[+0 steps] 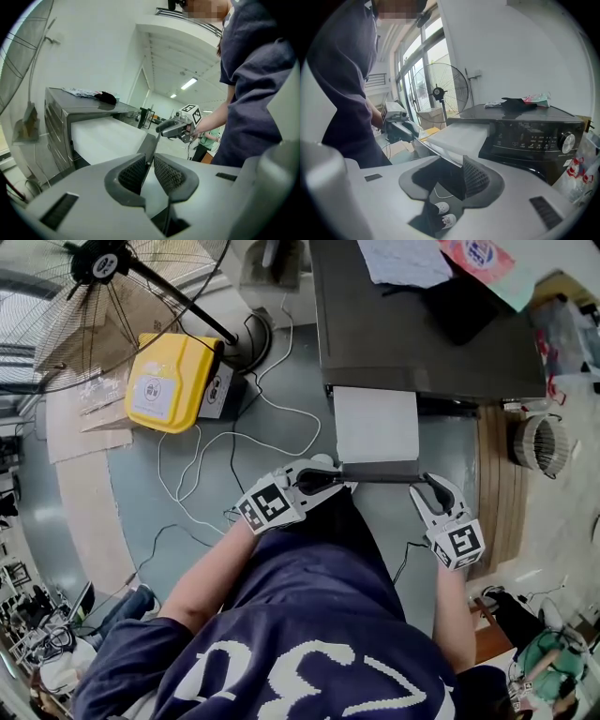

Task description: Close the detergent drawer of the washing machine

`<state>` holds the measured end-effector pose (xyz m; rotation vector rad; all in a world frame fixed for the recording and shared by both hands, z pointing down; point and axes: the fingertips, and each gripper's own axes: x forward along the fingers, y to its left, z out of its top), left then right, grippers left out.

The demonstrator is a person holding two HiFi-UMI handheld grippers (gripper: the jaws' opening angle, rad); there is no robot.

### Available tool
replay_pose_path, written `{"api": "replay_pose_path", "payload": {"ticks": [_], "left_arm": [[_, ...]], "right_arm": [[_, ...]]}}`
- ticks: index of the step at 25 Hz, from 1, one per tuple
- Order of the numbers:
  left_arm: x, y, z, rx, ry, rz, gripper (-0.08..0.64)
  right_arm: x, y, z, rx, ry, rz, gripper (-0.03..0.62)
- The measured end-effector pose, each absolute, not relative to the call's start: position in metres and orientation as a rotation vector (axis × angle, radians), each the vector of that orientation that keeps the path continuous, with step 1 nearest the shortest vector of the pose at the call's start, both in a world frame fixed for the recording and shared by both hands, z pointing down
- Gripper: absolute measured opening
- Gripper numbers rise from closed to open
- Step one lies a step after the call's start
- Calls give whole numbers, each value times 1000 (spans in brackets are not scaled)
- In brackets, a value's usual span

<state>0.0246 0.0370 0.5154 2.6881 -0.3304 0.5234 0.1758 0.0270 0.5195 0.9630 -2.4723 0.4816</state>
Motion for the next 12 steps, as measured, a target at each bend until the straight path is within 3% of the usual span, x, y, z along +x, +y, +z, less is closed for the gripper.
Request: {"api": "replay_pose_path", "payload": {"ticks": [12], "left_arm": [[22, 12, 515, 2701, -440, 549, 77]], "right_arm": [[173, 2, 520, 989, -2466, 479, 161]]}}
